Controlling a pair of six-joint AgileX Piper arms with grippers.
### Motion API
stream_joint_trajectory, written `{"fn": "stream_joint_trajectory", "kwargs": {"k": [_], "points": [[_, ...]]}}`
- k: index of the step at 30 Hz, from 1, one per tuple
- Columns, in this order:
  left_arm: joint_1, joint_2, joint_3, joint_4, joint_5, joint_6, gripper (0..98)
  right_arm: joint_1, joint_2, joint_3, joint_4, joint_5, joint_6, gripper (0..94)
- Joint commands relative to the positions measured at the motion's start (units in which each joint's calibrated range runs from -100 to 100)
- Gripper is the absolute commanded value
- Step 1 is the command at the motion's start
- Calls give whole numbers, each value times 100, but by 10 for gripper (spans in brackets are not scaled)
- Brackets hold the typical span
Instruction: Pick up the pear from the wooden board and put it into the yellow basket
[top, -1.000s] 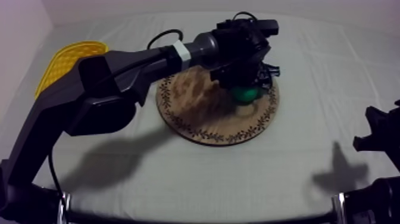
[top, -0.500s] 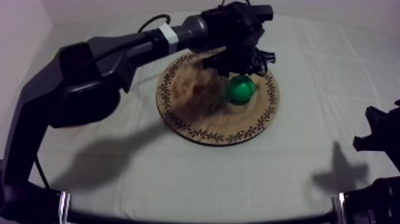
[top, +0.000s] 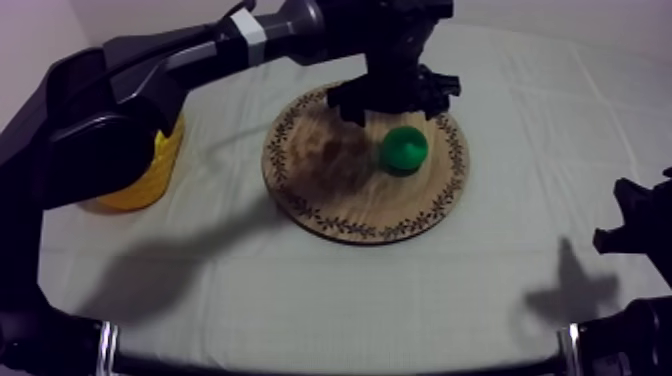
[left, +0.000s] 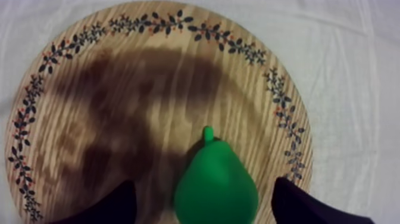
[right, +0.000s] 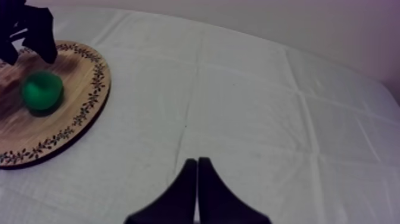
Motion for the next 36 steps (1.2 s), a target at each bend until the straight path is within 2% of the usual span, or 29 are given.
{"fn": "stream_joint_trajectory", "kwargs": {"k": [1,18,26,36], "points": [[9,60,-8,9,-6,-15,894,-1,1,5,1,-5,-4,5],[83,1201,-818,10,-56,-51,868,-1,1,5,1,-5,-4,5],[80,1401,-1053,-115,-57,43,677,-1,1,5,1,-5,-4,5],[22,1143,-896,-155,-57,36,567,-1,1,5,1,-5,-4,5]]}}
